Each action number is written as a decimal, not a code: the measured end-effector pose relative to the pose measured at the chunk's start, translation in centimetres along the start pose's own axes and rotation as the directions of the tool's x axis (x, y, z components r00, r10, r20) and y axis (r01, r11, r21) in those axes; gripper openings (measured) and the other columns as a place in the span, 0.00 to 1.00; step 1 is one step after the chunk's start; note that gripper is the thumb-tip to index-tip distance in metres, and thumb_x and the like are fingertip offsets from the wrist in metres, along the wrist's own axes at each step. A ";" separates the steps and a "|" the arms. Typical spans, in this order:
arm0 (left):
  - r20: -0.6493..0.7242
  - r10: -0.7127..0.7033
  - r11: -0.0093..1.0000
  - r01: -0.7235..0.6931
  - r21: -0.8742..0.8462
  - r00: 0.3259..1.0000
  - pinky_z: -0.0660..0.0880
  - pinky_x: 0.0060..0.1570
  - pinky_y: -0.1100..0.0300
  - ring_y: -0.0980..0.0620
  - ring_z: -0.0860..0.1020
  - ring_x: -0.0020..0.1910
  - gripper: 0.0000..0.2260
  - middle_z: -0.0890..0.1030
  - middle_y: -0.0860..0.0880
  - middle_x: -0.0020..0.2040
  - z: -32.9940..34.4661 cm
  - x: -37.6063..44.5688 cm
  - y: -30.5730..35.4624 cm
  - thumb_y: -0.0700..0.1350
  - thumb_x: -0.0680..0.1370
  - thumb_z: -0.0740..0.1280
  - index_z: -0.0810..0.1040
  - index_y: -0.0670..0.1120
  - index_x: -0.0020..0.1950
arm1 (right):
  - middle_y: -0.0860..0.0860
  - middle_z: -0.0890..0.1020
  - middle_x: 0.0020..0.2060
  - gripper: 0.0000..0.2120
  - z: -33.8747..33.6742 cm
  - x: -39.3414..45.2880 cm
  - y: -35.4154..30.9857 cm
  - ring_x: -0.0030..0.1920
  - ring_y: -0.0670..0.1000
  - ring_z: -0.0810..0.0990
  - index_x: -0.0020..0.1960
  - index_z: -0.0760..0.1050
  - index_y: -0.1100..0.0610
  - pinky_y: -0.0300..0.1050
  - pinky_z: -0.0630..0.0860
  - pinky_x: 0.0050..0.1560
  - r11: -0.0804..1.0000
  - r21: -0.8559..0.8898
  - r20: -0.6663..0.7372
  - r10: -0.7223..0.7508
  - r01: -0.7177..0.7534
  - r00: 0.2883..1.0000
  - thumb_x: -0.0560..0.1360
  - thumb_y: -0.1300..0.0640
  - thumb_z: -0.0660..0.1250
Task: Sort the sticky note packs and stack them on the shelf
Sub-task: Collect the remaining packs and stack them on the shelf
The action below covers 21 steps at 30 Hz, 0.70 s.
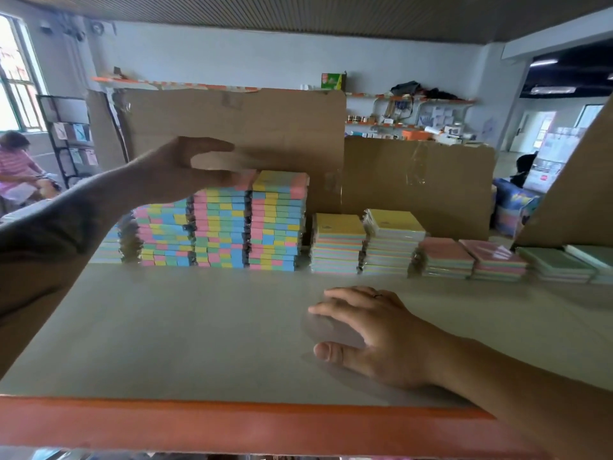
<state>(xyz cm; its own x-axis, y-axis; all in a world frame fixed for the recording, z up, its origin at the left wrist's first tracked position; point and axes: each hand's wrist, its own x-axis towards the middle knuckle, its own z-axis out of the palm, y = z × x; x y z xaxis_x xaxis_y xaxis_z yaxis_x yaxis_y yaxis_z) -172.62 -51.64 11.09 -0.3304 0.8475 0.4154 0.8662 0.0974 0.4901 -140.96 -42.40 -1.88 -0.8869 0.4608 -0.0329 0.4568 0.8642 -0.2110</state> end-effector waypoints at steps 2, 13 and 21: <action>-0.029 0.030 0.994 -0.027 0.104 0.999 0.64 0.71 0.59 0.52 0.70 0.74 0.35 0.71 0.56 0.76 0.0 -0.8 -0.1 0.71 0.71 0.71 0.71 0.61 0.74 | 0.40 0.55 0.81 0.38 -0.3 0.0 -0.2 0.80 0.41 0.49 0.80 0.57 0.36 0.50 0.48 0.80 1.000 -0.010 0.021 0.007 -0.007 1.000 0.74 0.23 0.50; -0.022 0.115 0.857 -0.088 0.508 0.993 0.53 0.79 0.41 0.52 0.58 0.80 0.38 0.62 0.54 0.81 8.8 -12.5 8.6 0.76 0.75 0.49 0.61 0.59 0.80 | 0.44 0.55 0.83 0.40 -1.8 -5.5 3.0 0.82 0.49 0.52 0.81 0.49 0.32 0.58 0.50 0.78 0.992 -0.091 -0.035 0.080 -0.083 0.996 0.72 0.21 0.44; 0.132 0.093 0.906 -0.139 0.400 0.987 0.55 0.78 0.47 0.53 0.58 0.80 0.39 0.60 0.56 0.82 20.1 -18.0 23.1 0.77 0.74 0.50 0.57 0.60 0.81 | 0.44 0.62 0.80 0.38 -3.8 -19.7 10.8 0.79 0.53 0.60 0.81 0.55 0.38 0.60 0.58 0.76 0.978 -0.110 -0.208 0.155 -0.180 0.966 0.75 0.23 0.50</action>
<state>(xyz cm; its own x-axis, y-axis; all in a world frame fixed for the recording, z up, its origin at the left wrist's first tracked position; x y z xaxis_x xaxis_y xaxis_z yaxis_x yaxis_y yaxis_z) -139.17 -54.19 -0.46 -0.1963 0.9144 0.3540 0.9805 0.1796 0.0798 -118.28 -41.36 0.21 -0.7717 0.6207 0.1385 0.6138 0.7839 -0.0933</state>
